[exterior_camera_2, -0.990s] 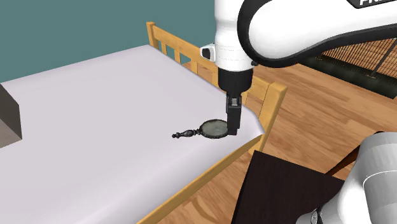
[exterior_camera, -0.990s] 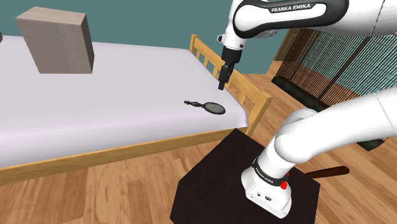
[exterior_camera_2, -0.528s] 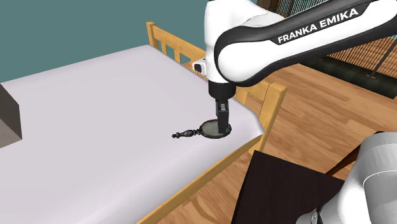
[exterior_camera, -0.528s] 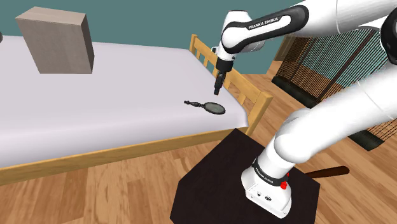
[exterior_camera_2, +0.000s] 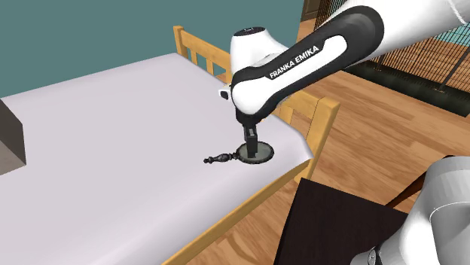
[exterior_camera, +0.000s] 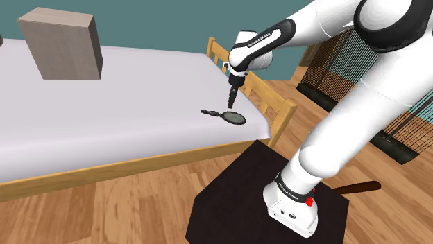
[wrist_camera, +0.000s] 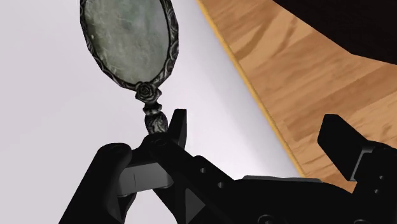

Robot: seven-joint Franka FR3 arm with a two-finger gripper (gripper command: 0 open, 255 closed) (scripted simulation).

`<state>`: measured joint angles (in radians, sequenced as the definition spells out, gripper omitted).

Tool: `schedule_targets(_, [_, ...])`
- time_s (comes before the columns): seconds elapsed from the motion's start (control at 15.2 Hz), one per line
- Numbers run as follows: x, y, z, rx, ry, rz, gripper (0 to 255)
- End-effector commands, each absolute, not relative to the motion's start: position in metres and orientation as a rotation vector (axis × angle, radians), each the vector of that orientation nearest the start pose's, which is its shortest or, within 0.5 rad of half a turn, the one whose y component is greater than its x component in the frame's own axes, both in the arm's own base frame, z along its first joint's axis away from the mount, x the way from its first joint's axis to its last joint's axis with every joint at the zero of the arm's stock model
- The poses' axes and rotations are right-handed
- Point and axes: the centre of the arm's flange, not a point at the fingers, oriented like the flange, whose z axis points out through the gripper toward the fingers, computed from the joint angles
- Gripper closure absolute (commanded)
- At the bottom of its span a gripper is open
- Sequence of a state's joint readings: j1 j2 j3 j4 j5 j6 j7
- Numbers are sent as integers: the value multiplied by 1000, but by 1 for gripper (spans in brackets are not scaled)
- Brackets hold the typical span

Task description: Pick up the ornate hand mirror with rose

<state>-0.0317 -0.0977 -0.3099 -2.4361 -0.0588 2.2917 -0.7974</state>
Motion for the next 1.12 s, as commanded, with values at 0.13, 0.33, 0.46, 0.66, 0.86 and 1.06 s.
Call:
schedule_targets(0.13, [471,-181,294,-3014,-859,64,0])
schedule_targets(0.33, [493,-196,267,-3000,-923,54,0])
schedule_targets(0.46, [508,-206,249,-2991,-965,48,0])
schedule_targets(0.66, [532,-220,221,-2975,-1029,38,0])
schedule_targets(0.86, [535,-222,207,-2973,-1037,36,0])
schedule_targets(1.06, [535,-222,192,-2973,-1037,36,0])
